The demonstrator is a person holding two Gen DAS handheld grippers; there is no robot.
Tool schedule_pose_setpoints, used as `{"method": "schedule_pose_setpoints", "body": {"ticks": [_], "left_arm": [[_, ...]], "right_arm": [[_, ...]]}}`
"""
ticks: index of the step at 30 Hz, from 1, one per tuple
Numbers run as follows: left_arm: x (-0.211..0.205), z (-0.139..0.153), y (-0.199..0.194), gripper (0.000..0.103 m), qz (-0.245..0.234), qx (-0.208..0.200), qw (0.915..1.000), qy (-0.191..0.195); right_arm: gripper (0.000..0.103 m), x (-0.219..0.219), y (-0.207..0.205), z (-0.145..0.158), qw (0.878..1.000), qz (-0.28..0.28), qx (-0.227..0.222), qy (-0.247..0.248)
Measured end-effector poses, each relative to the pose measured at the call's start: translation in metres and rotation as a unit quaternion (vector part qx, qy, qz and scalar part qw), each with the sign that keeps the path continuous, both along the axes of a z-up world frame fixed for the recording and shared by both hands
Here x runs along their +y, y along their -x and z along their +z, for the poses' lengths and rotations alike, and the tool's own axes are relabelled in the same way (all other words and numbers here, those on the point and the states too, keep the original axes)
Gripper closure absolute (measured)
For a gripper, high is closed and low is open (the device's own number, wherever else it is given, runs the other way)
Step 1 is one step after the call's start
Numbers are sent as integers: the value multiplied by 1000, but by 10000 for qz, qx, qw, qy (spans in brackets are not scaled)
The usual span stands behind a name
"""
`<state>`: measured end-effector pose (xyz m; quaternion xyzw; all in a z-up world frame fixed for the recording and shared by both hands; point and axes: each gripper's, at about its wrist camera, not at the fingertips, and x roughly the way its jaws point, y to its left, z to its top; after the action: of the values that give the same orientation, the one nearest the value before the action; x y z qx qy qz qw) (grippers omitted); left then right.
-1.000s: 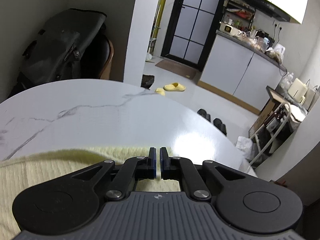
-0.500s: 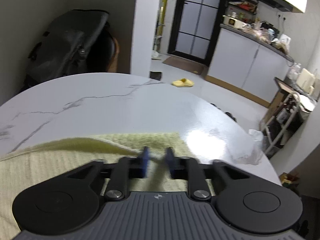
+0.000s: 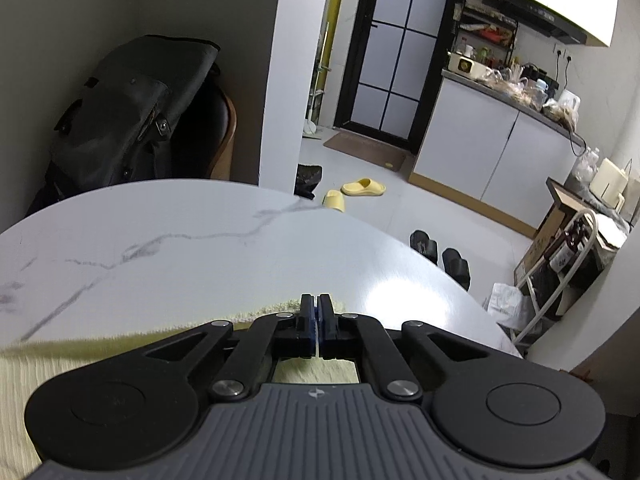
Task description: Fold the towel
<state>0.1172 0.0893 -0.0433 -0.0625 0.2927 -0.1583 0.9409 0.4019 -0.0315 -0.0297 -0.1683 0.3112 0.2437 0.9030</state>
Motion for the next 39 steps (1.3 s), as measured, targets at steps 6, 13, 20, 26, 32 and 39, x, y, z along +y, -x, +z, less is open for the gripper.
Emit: {"method": "schedule_pose_setpoints", "body": {"ticks": [6, 13, 20, 26, 32, 39], "left_arm": [[-1, 0, 1, 17, -4, 0, 10000, -16], [-2, 0, 2, 16, -10, 0, 10000, -37], [-3, 0, 1, 16, -6, 4, 10000, -62], [-3, 1, 0, 16, 8, -7, 9999, -101], [-7, 6, 6, 16, 161, -227, 9988, -409], [-13, 13, 12, 16, 268, -416, 9967, -641]], "right_arm": [[101, 13, -14, 2, 9998, -94, -137, 61], [98, 7, -27, 14, 9989, -411, -234, -33], [98, -7, -9, 8, 9995, -307, 0, -41], [98, -25, 11, 11, 9993, -349, 34, -94], [81, -43, 36, 15, 9997, -207, 68, -89], [65, -65, 73, 20, 9995, -188, 28, -250]]}}
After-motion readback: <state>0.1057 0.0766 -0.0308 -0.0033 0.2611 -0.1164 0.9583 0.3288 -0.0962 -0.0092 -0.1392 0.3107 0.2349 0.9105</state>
